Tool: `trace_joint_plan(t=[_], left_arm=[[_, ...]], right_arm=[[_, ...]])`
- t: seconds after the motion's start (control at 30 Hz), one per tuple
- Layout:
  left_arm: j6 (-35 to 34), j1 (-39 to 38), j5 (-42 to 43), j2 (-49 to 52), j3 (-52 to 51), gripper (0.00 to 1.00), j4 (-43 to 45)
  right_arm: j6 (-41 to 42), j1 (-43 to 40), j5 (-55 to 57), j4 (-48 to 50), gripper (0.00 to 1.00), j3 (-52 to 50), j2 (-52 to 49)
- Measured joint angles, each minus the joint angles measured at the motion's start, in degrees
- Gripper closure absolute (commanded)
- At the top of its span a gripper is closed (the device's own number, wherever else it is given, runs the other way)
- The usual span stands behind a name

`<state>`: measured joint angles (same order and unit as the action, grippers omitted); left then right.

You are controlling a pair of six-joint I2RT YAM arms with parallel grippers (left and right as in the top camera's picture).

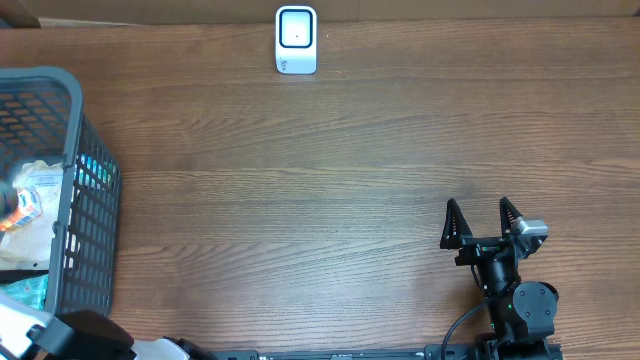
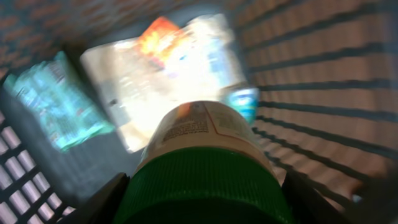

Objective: Scan the item barcode
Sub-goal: 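Lift the jar out and carry it toward the white scanner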

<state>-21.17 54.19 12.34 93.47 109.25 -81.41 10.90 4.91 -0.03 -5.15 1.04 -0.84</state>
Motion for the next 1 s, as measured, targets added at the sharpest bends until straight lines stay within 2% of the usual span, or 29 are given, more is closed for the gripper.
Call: trace_joint_plan(t=[0.17, 0.27, 0.4, 0.63, 0.73, 0.83, 1.0], left_arm=[[0.0, -6.8, 1.6, 0.0, 12.0, 0.73, -3.1], [0.0, -13.7, 1.8, -0.5, 17.1, 0.73, -4.0], [0.0, -23.9, -0.1, -2.1, 18.7, 0.73, -4.2], [0.1, -48.4, -8.1, -3.2, 19.1, 0.72, -6.0], [-0.1, -56.4, -10.7, -2.6, 19.1, 0.71, -8.2], [-1.3, -62.2, -12.0, -0.9, 19.0, 0.71, -10.3], [-4.2, -67.7, -13.1, 4.6, 16.2, 0.72, -10.7]], right_arm=[[0.0, 0.0, 0.0, 0.0, 0.00, 0.0, 0.0], [0.0, 0.0, 0.0, 0.0, 0.00, 0.0, 0.0], [0.0, 0.0, 0.0, 0.0, 0.00, 0.0, 0.0], [0.0, 0.0, 0.0, 0.0, 0.00, 0.0, 0.0], [0.0, 0.0, 0.0, 0.0, 0.00, 0.0, 0.0], [0.0, 0.0, 0.0, 0.0, 0.00, 0.0, 0.0], [0.0, 0.0, 0.0, 0.0, 0.00, 0.0, 0.0]])
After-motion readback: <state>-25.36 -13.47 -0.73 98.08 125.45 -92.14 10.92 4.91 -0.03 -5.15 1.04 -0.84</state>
